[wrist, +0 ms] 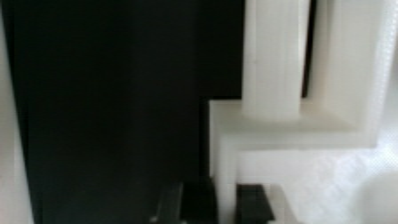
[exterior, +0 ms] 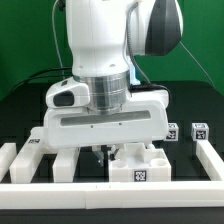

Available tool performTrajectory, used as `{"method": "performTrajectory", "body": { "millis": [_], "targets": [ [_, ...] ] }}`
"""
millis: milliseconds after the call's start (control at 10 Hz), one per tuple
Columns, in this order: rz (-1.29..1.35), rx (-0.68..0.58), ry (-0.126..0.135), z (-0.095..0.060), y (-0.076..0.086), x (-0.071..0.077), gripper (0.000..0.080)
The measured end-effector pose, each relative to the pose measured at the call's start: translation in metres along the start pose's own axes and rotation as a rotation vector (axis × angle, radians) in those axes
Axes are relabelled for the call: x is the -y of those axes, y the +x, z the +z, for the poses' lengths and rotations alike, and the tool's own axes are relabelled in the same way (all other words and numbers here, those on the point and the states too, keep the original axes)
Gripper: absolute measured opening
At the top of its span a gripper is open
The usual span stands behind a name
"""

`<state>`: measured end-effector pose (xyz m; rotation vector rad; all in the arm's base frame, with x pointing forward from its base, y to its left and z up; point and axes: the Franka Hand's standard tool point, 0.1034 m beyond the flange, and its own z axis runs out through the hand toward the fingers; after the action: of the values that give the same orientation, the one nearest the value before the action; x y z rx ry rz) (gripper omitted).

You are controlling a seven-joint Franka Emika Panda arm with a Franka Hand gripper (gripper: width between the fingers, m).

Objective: Assemble chair

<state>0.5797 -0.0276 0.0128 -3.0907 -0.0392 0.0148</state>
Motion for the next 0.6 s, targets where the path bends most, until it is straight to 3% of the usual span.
{"method": "performTrajectory", "body": {
  "millis": [100,200,600],
  "targets": [
    [0.020,-0.015,0.001,0.000,0.006,0.013,0.0031],
    [0.014,-0.037,0.003,0.002,0.001,0.037,0.0031],
    [0.014,-0.070,0.008,0.002,0.029,0.065,0.0031]
  ]
}}
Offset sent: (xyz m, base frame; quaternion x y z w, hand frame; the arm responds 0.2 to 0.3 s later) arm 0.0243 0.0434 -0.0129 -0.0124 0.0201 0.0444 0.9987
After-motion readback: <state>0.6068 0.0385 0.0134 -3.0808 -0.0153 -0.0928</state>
